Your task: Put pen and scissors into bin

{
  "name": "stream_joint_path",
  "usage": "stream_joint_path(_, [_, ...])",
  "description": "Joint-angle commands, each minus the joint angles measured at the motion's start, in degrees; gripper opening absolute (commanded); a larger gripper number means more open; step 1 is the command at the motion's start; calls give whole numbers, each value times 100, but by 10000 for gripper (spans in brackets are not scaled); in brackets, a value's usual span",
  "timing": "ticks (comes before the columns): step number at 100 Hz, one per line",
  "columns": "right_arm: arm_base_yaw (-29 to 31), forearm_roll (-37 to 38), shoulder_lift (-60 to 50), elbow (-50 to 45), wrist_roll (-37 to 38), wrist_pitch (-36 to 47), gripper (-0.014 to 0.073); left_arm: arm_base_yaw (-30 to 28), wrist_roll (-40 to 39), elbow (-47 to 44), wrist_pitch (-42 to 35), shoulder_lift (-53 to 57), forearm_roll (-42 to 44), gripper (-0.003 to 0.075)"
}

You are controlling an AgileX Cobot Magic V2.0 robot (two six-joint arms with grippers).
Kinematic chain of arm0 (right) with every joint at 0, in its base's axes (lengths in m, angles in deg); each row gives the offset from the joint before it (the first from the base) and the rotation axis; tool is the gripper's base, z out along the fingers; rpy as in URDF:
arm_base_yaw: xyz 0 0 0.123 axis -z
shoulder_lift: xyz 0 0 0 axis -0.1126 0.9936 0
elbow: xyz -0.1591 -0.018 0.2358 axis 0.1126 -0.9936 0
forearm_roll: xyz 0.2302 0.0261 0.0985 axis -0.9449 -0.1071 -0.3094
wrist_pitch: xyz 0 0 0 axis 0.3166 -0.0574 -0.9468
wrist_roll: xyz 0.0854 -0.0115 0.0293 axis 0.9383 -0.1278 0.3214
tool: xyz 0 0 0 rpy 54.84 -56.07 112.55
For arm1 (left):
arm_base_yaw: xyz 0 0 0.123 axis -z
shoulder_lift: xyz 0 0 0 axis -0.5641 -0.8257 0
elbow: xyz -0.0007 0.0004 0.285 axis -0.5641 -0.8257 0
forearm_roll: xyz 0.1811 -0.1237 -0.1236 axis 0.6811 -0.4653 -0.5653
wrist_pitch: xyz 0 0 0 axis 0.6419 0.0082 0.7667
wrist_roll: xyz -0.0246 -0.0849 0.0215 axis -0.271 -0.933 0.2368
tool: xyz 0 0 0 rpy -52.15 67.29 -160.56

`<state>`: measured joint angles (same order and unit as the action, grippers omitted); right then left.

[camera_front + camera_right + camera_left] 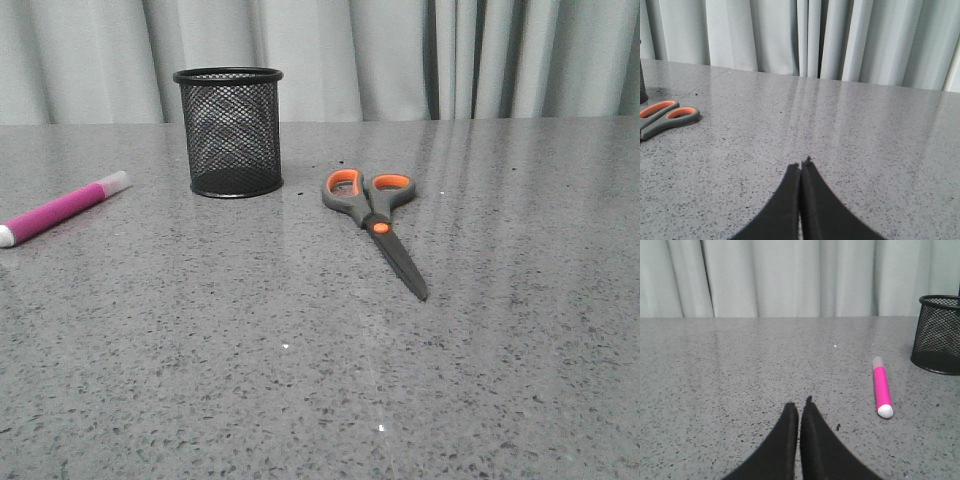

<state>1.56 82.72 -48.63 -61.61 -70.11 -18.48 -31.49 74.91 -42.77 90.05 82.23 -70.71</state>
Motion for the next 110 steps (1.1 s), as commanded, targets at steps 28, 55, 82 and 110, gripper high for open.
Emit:
stream_joint_path(28, [25, 37, -113, -81, -31, 437, -69, -35, -47, -248, -443, 185, -43, -19])
stream_joint_path(55, [25, 37, -113, -81, -31, 437, -69, -35, -47, -248, -443, 185, -43, -19])
stream_joint_path(82, [25, 37, -113, -81, -31, 463, -69, -35, -47, -248, -443, 185, -43, -19])
stream_joint_path(110, [25, -109, -113, -81, -31, 596, -69, -35, -47, -248, -443, 185, -83, -19])
